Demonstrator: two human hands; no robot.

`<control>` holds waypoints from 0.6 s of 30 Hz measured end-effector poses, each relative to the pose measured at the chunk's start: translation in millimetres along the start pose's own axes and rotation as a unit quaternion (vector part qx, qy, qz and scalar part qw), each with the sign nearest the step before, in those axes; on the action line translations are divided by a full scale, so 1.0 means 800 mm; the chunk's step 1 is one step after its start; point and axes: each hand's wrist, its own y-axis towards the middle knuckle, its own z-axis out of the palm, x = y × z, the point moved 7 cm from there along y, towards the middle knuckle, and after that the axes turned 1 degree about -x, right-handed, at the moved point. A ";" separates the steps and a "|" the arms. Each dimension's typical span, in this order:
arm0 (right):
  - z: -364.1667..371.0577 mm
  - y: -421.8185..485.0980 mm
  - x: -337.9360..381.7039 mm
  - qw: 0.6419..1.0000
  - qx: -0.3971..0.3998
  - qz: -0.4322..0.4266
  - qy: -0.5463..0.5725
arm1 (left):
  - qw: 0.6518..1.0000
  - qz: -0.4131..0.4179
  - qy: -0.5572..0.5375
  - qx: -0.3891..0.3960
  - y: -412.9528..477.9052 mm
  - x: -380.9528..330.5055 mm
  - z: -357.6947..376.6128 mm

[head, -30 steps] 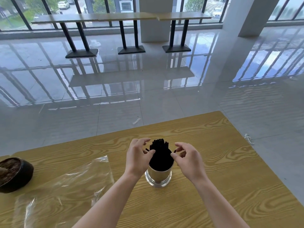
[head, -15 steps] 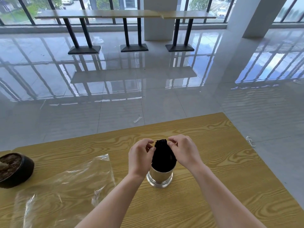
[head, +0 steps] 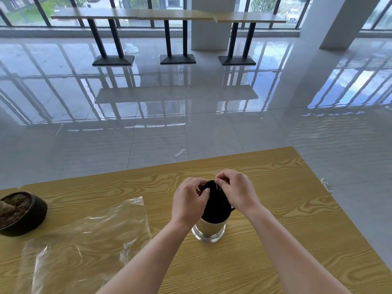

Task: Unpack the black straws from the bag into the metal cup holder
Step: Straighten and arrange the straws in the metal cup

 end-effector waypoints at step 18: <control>-0.007 0.003 -0.010 0.999 0.000 -0.009 0.031 | 0.989 0.022 0.107 0.102 0.041 -0.023 0.010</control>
